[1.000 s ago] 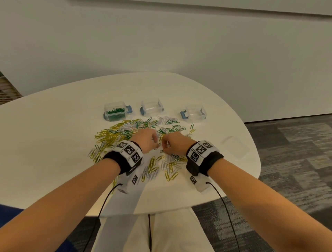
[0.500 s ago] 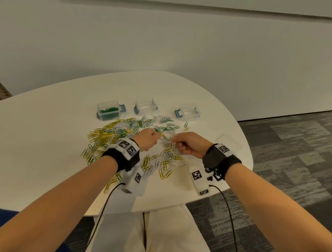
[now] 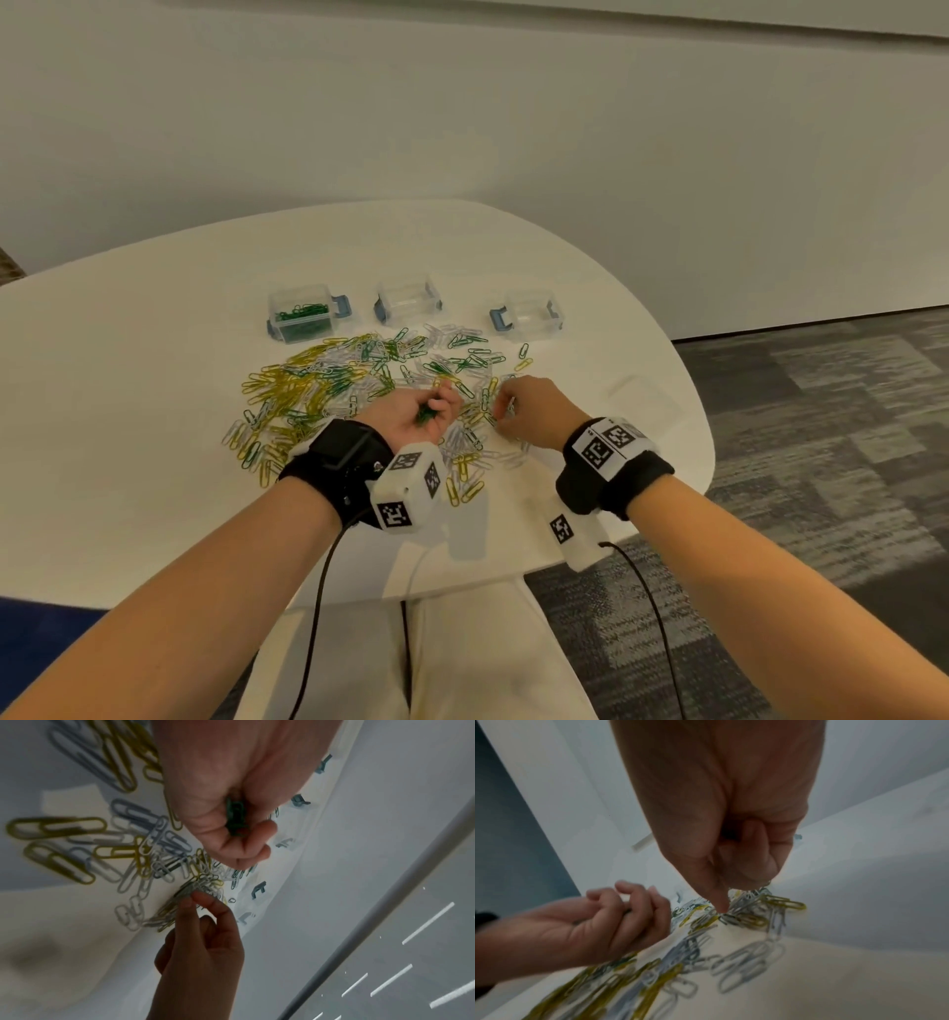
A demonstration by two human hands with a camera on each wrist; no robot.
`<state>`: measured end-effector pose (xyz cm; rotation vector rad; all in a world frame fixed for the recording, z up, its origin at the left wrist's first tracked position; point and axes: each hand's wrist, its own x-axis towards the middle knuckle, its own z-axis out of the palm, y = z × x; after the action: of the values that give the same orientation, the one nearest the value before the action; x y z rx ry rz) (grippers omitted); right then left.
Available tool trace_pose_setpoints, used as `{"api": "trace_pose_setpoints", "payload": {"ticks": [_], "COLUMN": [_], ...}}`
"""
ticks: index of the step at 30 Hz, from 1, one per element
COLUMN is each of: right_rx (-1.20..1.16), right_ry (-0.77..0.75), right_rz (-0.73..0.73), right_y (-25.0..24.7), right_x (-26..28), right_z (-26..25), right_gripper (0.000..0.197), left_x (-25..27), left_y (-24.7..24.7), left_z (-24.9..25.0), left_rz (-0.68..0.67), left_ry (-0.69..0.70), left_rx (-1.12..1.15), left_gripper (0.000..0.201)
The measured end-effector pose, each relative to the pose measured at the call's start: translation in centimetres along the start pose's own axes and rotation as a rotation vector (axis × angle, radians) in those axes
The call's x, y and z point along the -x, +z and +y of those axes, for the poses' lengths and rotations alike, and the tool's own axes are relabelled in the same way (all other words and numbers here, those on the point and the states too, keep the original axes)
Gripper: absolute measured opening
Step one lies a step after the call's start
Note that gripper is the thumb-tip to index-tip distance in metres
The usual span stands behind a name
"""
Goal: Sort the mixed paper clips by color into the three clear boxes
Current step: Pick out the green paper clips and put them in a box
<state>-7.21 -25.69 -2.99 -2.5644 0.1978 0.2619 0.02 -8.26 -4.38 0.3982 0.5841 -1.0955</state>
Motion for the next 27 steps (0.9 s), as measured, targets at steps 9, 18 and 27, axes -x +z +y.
{"api": "trace_pose_setpoints", "payload": {"ticks": [9,18,27], "right_rx": [0.153,0.042,0.295], "right_ry": [-0.020,-0.007,-0.078], "right_rz": [-0.105,0.035,-0.171], "right_y": [0.1,-2.0,0.7], "right_x": [-0.8,-1.1,-1.4], "right_z": [-0.2,1.1,-0.4], "right_gripper": [0.013,0.018,0.013], "left_x": [0.4,-0.3,0.0], "left_y": [1.4,2.1,1.6], "left_z": [-1.7,-1.8,-2.2], "left_rz": [0.121,0.324,0.324], "left_ry": [0.139,0.489,0.548], "left_rx": [-0.574,-1.823,-2.361], "left_gripper": [0.031,0.028,0.016]}}
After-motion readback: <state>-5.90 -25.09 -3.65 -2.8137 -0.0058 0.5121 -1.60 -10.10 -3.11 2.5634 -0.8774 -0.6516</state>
